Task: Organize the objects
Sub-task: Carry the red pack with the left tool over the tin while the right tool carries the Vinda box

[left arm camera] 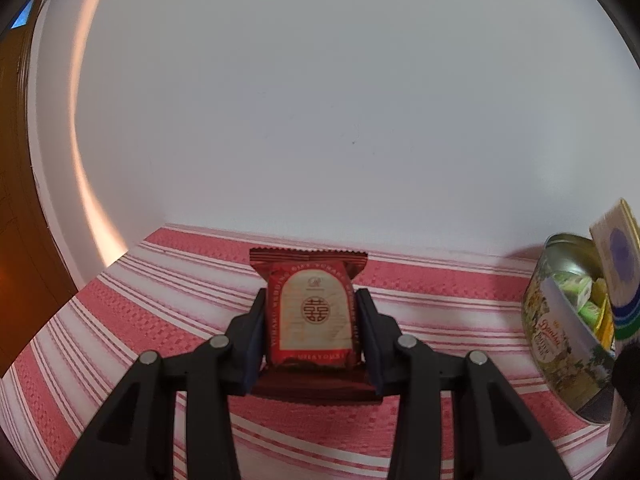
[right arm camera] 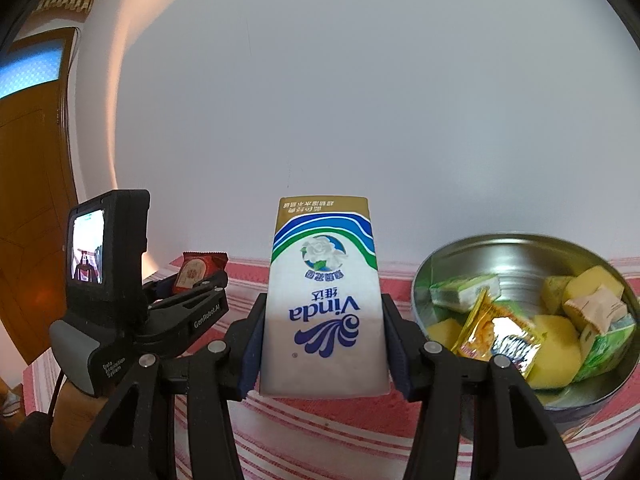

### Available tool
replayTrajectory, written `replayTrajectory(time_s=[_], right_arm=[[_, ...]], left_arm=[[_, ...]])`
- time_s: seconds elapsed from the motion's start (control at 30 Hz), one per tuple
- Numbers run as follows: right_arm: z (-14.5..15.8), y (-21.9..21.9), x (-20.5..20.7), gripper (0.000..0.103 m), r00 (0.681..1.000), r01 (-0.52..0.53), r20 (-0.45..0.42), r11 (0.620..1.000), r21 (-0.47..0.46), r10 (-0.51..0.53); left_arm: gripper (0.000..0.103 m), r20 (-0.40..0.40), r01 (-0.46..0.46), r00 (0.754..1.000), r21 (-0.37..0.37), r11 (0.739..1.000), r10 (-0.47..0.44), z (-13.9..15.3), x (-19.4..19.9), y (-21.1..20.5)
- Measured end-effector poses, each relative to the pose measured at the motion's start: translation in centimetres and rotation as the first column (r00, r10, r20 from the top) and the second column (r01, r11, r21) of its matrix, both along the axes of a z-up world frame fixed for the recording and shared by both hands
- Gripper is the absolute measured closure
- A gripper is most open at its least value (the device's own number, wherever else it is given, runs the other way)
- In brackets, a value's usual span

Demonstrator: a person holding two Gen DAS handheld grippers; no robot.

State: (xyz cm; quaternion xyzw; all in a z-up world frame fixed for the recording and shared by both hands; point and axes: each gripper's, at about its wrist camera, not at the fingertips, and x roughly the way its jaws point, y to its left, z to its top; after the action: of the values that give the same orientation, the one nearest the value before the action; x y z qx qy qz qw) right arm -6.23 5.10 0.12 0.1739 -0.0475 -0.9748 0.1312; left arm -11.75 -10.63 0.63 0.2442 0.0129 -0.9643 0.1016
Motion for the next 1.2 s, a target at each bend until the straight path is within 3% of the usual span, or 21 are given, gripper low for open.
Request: replayTrajectory(time_s=[0.67, 1.2], right_arm=[[2.3, 6.6, 1.5, 0.048, 0.987, 0.119, -0.111, 0.993, 0.004, -0.117], [2.6, 14.9, 0.9, 0.048, 0.952, 0.284, -0.113, 0.958, -0.034, -0.286]], left_arm=[[0.062, -0.067, 0.099, 0.993, 0.0, 0.995, -0.099, 2.7, 0.5, 6.7], [0.062, -0.094, 0.233, 0.968, 0.003, 0.972, -0.232, 4.1, 0.0, 14.7]])
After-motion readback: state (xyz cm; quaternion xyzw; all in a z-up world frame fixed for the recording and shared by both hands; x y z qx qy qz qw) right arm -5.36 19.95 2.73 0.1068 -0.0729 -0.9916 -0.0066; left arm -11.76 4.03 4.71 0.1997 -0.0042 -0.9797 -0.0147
